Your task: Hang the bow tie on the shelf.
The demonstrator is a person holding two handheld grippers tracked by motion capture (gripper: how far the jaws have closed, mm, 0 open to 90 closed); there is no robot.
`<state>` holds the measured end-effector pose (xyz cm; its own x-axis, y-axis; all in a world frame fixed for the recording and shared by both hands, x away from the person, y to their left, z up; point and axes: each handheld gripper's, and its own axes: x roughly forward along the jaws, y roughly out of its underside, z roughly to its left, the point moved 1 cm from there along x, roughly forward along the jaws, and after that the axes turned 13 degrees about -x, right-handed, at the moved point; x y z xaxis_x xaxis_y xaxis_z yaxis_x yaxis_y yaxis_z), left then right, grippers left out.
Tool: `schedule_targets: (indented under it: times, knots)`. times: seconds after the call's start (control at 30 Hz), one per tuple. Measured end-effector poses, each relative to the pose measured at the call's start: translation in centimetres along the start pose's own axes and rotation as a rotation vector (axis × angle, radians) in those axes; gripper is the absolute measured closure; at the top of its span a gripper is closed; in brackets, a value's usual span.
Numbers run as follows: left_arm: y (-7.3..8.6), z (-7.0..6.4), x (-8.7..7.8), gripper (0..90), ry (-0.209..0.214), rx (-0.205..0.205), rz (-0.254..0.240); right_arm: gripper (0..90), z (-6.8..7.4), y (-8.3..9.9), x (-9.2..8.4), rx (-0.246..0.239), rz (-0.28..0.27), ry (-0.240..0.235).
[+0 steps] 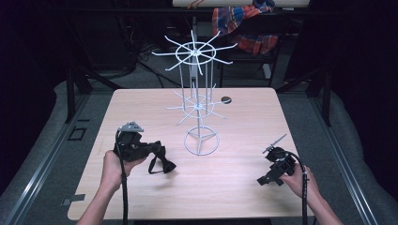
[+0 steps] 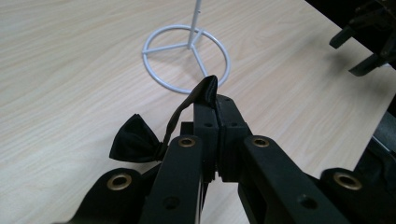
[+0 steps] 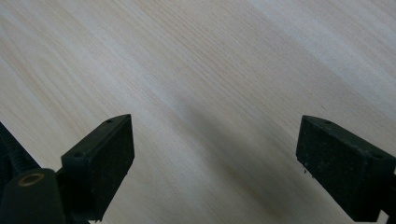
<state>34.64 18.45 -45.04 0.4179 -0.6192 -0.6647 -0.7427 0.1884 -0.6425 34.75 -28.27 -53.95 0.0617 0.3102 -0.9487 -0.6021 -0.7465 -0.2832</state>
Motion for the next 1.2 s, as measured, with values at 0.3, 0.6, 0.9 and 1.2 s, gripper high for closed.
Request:
schedule_targets:
  times: [0.3, 0.6, 0.9, 1.2]
  knots:
    - [-1.0, 0.6, -0.1, 88.9, -0.005, -0.019, -0.027, 11.2, -0.1, 0.0, -0.1, -0.010, 0.016, 0.005]
    - [-2.2, 1.0, 0.0, 88.9, -0.008, -0.027, -0.050, 11.2, 0.0, 0.0, 0.1, -0.002, 0.007, -0.001]
    - [-2.9, 1.2, 0.0, 88.9, -0.005, -0.033, -0.065, 11.2, 0.0, 0.0, 0.1, 0.001, -0.001, 0.001]
    - [-4.2, 1.4, 0.1, 88.9, -0.005, -0.037, -0.081, 11.2, -0.1, 0.1, 0.1, 0.006, 0.000, -0.001]
